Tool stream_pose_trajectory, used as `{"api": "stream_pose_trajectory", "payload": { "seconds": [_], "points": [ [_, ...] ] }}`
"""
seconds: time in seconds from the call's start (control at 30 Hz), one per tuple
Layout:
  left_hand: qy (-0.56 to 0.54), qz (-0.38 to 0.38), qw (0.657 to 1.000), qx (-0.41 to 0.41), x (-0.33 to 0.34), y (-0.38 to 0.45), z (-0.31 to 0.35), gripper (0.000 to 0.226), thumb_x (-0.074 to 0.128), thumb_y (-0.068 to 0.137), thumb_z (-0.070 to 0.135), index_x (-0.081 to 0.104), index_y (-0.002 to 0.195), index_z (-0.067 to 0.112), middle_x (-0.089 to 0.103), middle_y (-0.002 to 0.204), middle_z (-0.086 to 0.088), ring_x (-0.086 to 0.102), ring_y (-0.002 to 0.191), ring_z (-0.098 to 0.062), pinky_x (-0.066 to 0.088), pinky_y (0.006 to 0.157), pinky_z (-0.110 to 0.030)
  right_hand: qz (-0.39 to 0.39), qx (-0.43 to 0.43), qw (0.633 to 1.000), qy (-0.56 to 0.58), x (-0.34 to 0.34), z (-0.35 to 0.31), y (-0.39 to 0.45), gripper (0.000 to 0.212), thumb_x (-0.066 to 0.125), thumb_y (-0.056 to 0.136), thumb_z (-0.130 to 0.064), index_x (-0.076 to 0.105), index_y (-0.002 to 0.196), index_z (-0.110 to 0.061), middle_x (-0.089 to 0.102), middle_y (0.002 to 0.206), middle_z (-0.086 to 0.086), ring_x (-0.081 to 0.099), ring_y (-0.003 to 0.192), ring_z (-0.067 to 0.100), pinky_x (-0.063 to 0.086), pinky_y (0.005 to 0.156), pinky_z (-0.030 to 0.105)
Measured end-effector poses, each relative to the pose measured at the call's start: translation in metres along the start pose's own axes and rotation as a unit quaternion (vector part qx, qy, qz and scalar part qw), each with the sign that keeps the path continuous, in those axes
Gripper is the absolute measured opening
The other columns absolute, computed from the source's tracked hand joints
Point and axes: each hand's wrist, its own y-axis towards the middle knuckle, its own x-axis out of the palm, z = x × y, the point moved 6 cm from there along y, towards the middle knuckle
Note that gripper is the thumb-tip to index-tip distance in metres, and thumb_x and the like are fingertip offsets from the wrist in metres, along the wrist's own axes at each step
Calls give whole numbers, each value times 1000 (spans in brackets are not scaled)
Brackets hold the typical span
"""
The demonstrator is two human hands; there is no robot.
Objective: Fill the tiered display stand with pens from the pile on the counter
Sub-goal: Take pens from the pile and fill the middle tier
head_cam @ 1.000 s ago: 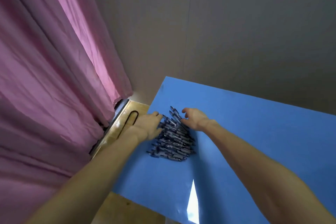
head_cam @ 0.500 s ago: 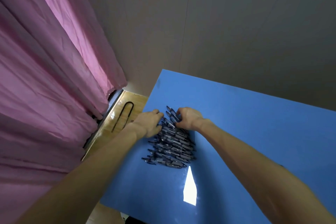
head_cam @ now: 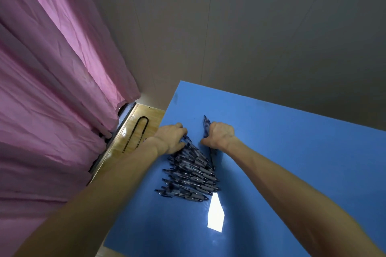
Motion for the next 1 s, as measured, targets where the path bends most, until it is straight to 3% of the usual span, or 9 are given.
{"api": "stream_pose_trajectory", "payload": {
  "seconds": [0.13,0.27,0.4,0.57,0.7,0.87,1.0],
  "points": [
    [-6,4,1000,20,-4,11,10,45,57,101,41,52,138,16,48,137,-6,58,115,-30,49,90,-42,23,8,997,69,13,14,-1,50,61,90,-49,48,119,-12,65,106,5,64,96,27,41,71,32],
    [-4,5,999,36,-3,18,19,43,57,99,32,52,140,17,46,140,-5,54,120,-29,47,94,-41,9,3,995,98,18,21,-3,43,58,91,-50,51,112,-13,61,97,3,56,84,25,42,71,32],
    [-23,2,999,38,-1,16,19,47,54,101,26,47,146,16,42,145,-5,50,127,-29,45,100,-41,-28,-13,997,74,20,23,-2,35,52,96,-51,55,96,-16,59,94,3,55,85,23,43,74,30],
    [-93,23,995,20,-1,15,19,46,48,104,35,49,146,16,45,147,-3,50,128,-27,44,103,-40,-100,-23,993,56,17,33,-7,36,52,97,-52,55,96,-16,58,94,1,56,88,23,42,75,30],
    [-102,23,994,26,2,14,24,52,61,98,43,52,143,19,45,145,1,50,128,-23,45,101,-39,-159,-6,985,65,17,41,-14,37,57,92,-56,58,88,-19,64,85,-1,61,74,18,44,63,27],
    [-103,28,993,45,2,12,24,49,60,99,44,53,141,20,46,145,3,51,127,-21,44,100,-35,-42,8,998,35,12,34,-11,47,55,90,-65,57,100,-19,59,94,-2,60,93,20,45,76,29],
    [-96,7,994,53,1,9,23,55,62,96,39,51,146,21,41,151,4,48,132,-21,41,105,-35,-32,-3,997,66,22,29,-9,41,56,94,-53,62,109,-15,62,96,1,58,88,22,45,75,30]
  ]
}}
